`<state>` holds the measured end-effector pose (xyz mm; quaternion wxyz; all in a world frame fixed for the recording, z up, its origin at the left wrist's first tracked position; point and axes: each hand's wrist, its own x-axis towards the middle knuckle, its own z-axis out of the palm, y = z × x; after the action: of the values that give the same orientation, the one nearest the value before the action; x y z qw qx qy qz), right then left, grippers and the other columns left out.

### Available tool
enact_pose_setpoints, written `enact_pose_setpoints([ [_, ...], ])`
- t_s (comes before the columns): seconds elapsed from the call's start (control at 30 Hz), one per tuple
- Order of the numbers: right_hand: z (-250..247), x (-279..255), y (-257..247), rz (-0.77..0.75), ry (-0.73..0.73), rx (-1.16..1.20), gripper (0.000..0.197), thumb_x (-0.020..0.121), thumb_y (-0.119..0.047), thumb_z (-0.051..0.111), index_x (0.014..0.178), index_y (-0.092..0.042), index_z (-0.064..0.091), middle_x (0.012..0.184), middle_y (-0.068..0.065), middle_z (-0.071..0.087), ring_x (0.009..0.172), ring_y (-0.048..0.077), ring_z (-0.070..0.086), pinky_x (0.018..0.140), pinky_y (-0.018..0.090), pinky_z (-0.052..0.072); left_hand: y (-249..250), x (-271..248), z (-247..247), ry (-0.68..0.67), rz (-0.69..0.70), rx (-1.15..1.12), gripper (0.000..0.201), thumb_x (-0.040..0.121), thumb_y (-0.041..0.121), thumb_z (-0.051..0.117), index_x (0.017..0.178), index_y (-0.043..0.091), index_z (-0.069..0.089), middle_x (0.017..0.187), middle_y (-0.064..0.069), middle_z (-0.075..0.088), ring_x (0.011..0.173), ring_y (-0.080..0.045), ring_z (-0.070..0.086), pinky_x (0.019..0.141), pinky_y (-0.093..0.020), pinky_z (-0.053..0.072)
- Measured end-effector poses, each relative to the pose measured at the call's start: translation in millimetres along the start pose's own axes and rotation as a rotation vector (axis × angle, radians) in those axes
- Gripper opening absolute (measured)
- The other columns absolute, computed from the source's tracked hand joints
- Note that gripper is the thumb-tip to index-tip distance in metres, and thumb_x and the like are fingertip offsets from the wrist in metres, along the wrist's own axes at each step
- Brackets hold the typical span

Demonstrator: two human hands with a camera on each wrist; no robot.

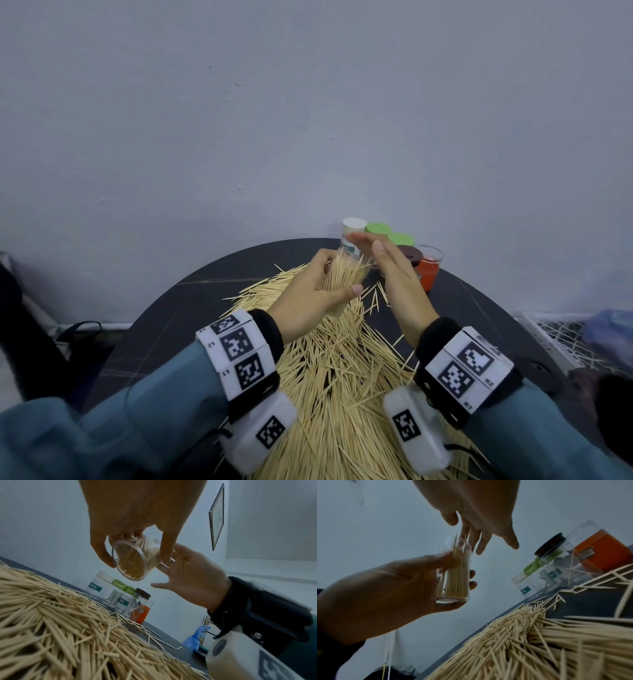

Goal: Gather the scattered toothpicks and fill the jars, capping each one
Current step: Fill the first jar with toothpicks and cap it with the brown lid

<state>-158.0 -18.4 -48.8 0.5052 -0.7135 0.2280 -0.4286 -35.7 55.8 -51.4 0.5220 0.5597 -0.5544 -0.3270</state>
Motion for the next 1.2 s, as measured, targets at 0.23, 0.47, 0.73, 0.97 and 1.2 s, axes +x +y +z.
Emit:
enact_pose_setpoints([
  [0.23,-2,-3,-4,-0.007,-0.142,-0.096,0.035,0.100,-0.018,0.034,0.129,-0.019,0.053,0.121,-0.021,0.053,0.108,-0.024,0.043,0.086,-0.007,0.030,-3,4,-2,0.064,-0.004,-0.011,0.038,0.086,0.020,0.065,0.119,0.018,0.046,0.097,0.005,0.059,0.088,-0.007,0.058,0.075,-0.022,0.048],
  [0.47,-4,-1,-1,0.015,-0.215,-0.199,0.039,0.099,-0.020,0.035,0.138,-0.019,0.043,0.139,-0.015,0.041,0.123,-0.011,0.034,0.086,-0.011,0.023,-6,6,-10,0.209,0.024,0.066,0.046,0.080,0.015,0.072,0.120,0.019,0.049,0.105,0.004,0.061,0.096,-0.012,0.060,0.079,-0.029,0.054],
  [0.73,-6,-2,-2,-0.110,-0.057,-0.413,0.006,0.085,-0.018,0.065,0.090,-0.021,0.064,0.096,-0.008,0.062,0.087,0.008,0.060,0.080,0.019,0.045,-6,6,-16,0.319,0.167,0.328,0.057,0.059,-0.002,0.078,0.103,0.031,0.061,0.103,0.003,0.062,0.099,-0.017,0.059,0.085,-0.044,0.050],
  [0.97,-8,1,-3,-0.113,0.024,-0.307,0.007,0.075,-0.008,0.074,0.079,-0.011,0.069,0.071,-0.005,0.067,0.066,0.003,0.060,0.065,0.011,0.049,-4,5,-13,0.283,0.164,0.334,0.057,0.059,-0.001,0.079,0.100,0.033,0.062,0.103,0.005,0.062,0.101,-0.017,0.057,0.088,-0.045,0.048],
  [1.2,-12,2,-7,-0.062,0.021,-0.208,0.013,0.072,-0.008,0.076,0.083,-0.011,0.071,0.079,0.001,0.073,0.073,0.008,0.069,0.070,0.017,0.054,-6,4,-13,0.235,0.109,0.316,0.056,0.061,0.002,0.080,0.107,0.030,0.062,0.107,0.006,0.062,0.100,-0.011,0.057,0.082,-0.033,0.052],
])
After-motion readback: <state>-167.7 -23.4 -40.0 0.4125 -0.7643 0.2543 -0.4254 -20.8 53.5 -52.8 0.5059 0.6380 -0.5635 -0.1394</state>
